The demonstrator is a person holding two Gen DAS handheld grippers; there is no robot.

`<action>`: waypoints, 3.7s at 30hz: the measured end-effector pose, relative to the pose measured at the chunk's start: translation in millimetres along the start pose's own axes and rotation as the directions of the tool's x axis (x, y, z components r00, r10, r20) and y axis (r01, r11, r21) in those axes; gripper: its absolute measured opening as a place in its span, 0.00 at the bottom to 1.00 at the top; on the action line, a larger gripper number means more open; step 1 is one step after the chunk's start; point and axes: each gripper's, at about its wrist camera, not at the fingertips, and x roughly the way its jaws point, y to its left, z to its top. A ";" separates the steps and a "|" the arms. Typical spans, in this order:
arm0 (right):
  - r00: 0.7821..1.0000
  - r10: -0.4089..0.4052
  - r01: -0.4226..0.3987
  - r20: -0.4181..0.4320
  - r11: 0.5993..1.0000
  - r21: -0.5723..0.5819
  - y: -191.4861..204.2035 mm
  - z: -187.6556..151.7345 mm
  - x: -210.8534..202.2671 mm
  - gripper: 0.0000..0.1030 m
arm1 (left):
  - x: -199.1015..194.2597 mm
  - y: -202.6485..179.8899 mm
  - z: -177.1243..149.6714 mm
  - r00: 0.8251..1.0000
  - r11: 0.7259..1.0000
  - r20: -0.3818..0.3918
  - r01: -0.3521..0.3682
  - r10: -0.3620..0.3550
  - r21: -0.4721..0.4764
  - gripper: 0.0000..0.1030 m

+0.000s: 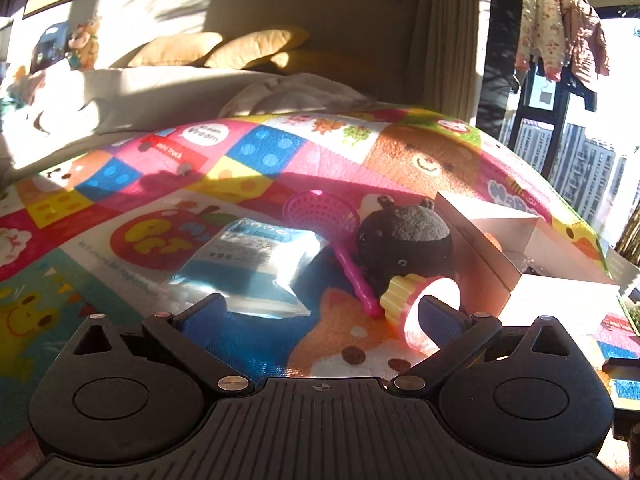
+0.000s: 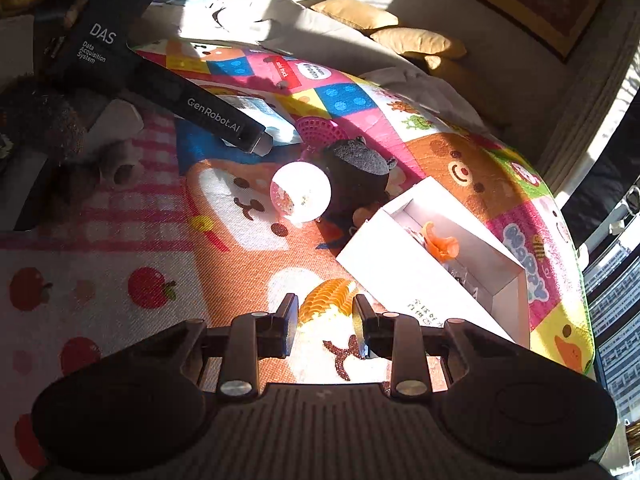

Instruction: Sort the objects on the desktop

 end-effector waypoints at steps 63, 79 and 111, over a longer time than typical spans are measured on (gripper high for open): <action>0.995 0.103 -0.083 0.001 0.790 0.607 -60.4 -88.8 -15.4 1.00 | -66.8 -85.2 -37.0 0.910 0.922 -0.361 0.301 -0.202 0.244 0.96; 0.976 0.174 -0.214 0.128 0.854 0.474 -30.2 -54.5 -31.1 0.86 | -81.3 -57.4 -20.5 0.954 0.954 -0.252 0.215 -0.160 0.210 0.95; 0.973 0.227 -0.233 0.050 0.938 0.256 24.7 4.8 0.5 0.52 | -72.2 12.1 1.7 0.984 0.996 -0.161 0.070 -0.078 -0.058 1.00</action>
